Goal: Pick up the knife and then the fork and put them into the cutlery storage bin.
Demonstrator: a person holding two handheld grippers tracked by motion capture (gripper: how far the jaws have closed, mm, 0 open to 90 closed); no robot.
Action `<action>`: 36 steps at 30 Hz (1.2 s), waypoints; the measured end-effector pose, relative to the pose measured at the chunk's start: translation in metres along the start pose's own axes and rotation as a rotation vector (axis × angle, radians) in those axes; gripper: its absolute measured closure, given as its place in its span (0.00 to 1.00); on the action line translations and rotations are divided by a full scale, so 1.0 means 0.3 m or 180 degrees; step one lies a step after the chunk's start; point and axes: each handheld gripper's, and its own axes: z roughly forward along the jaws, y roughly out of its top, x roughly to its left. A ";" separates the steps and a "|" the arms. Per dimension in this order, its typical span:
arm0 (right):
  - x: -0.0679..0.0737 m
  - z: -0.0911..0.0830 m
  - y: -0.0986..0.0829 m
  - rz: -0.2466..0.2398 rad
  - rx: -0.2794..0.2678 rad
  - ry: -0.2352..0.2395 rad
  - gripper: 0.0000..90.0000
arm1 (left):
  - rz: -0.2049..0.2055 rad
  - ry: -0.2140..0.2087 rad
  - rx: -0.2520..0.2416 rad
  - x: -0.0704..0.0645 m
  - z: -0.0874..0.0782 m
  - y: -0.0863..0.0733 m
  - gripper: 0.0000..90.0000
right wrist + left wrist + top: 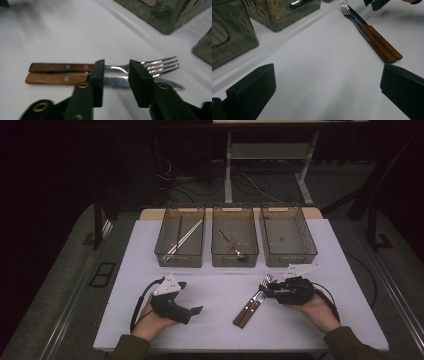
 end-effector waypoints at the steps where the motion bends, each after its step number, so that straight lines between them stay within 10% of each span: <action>1: -0.002 0.005 0.010 0.0004 -0.0001 0.0008 0.81 | -0.0002 -0.0006 0.0000 0.001 -0.001 0.000 0.00; 7: -0.015 0.058 0.055 -0.0109 0.0103 0.0047 0.99 | 0.0000 -0.0036 -0.0008 -0.001 0.001 0.000 0.00; 19: -0.023 0.177 0.080 -0.0328 0.0505 -0.0046 1.00 | 0.0003 -0.0060 -0.0014 -0.002 0.001 0.000 0.00; 36: -0.015 0.123 0.052 -0.0430 0.0719 -0.0119 1.00 | 0.0003 -0.0062 -0.0021 -0.003 -0.001 0.000 0.00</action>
